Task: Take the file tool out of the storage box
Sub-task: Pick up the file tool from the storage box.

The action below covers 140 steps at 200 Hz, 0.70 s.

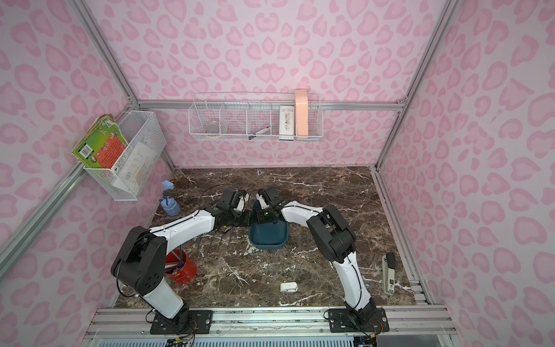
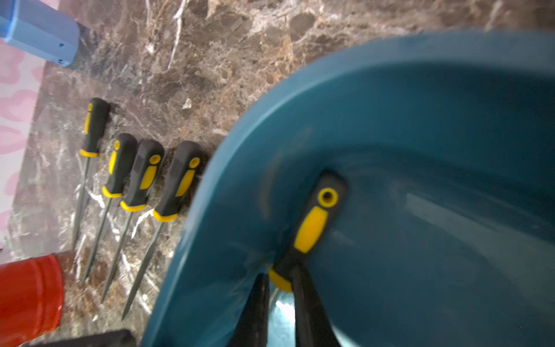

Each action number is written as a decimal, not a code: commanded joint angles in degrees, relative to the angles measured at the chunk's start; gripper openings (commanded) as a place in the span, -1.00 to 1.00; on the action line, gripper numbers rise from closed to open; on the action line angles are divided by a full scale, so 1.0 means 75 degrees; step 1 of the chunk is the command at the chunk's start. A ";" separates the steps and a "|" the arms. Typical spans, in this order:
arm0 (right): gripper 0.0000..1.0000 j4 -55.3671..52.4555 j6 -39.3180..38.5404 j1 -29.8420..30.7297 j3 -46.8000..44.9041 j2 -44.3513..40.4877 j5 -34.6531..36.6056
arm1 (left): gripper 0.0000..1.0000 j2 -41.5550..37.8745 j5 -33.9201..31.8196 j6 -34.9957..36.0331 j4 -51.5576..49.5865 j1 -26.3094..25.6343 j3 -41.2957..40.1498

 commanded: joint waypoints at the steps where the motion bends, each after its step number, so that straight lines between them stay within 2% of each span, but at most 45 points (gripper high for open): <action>1: -0.65 -0.0553 -0.0075 0.0004 0.0266 0.0214 0.0529 | -0.31 0.0046 0.0126 0.0099 0.0101 0.0003 0.0083; 35: -0.66 -0.1379 -0.0028 0.0097 0.0399 0.0167 0.1789 | -0.31 0.0085 0.0199 0.0118 0.0032 0.0002 0.0142; 78: -0.67 -0.1806 -0.0041 0.0070 0.0312 -0.0143 0.2630 | -0.32 0.0121 0.0288 0.0120 -0.0003 0.0003 0.0184; 117: -0.64 -0.1055 -0.0203 0.0089 -0.0023 -0.0476 0.1994 | -0.31 0.0144 0.0264 0.0119 -0.0020 0.0003 0.0177; 140: -0.61 -0.1490 -0.0236 0.0082 0.0285 -0.0315 0.2064 | -0.31 0.0144 0.0290 0.0131 -0.0052 0.0004 0.0178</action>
